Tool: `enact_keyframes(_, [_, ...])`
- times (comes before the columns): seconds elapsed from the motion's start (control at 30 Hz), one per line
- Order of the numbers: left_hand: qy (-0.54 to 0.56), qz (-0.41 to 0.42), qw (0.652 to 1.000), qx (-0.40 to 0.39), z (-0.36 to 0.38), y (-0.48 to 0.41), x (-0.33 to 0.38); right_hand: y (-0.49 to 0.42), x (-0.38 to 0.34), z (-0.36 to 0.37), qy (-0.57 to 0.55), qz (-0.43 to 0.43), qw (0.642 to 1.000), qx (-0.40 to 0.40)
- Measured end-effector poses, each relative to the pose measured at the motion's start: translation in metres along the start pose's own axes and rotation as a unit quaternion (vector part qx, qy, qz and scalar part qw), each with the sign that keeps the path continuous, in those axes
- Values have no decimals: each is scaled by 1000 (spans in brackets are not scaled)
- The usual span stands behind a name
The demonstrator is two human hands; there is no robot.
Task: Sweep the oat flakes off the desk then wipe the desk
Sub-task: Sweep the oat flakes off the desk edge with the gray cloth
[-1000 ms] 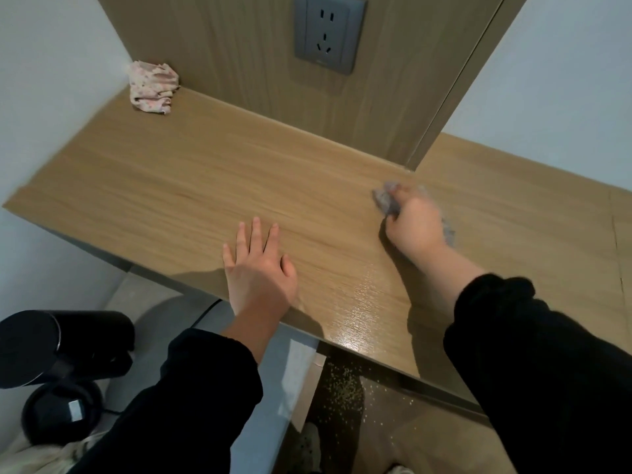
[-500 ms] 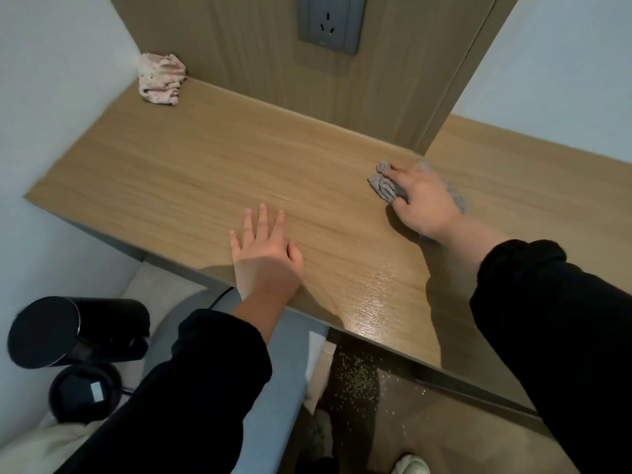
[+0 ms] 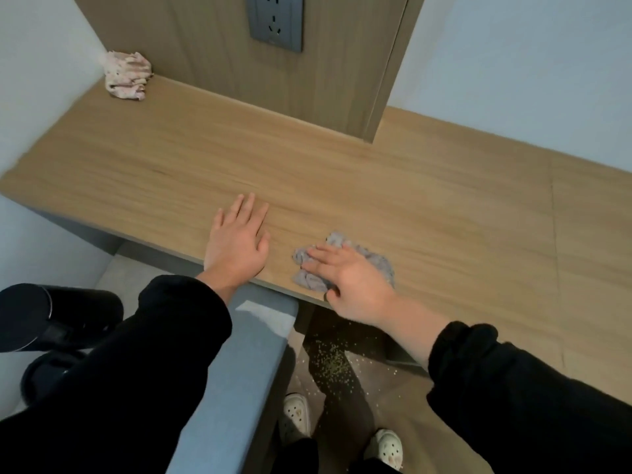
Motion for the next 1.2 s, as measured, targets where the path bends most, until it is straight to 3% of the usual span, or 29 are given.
enact_keyframes(0.13, [-51, 26, 998, -34, 13, 17, 17, 57, -38, 10, -57, -34, 997, -38])
enact_keyframes(0.2, [-66, 30, 997, -38, 18, 29, 29, 79, -37, -12, -108, 29, 993, -31])
enact_keyframes(0.27, [-78, 28, 996, -36, 20, 35, 36, 92, -10, -47, -120, 109, 986, 29])
enact_keyframes(0.37, [-89, 23, 995, -31, 21, 36, 36, 107, 67, -95, -56, 203, 968, 133])
enact_keyframes(0.5, [-94, 26, 995, -31, 23, 36, 36, 119, 129, -74, 55, 278, 954, 99])
enact_keyframes(0.6, [-98, 25, 994, -29, 24, 36, 36, 113, 94, -51, 109, 252, 954, 121])
enact_keyframes(0.7, [-98, 22, 995, -26, 23, 36, 36, 97, 24, -15, 113, 159, 976, 99])
enact_keyframes(0.83, [-98, 23, 994, -45, 22, 36, 36, 93, -33, 16, 54, 63, 994, 71])
enact_keyframes(0.9, [-97, 26, 993, -61, 23, 37, 36, 97, -36, 1, -17, 63, 994, 84])
enact_keyframes(0.97, [-99, 27, 991, -90, 23, 38, 37, 105, -19, -23, -136, 158, 972, 111])
enact_keyframes(1.07, [-73, -10, 988, -134, 20, 38, 41, 122, 20, -61, -276, 306, 888, 204])
enact_keyframes(1.13, [27, -57, 984, -165, 10, 40, 52, 125, 39, -78, -338, 356, 838, 237])
enact_keyframes(1.2, [190, -97, 955, -207, -2, 48, 75, 124, 48, -92, -346, 359, 832, 244])
Point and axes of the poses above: each hand's wrist, its own y-axis away from the middle knuckle, its own z-axis out of the palm, x = y × z, the point moved 10 cm from there along -y, towards the middle knuckle, and after that the axes turned 14 degrees about -z, right-handed, at the moved point
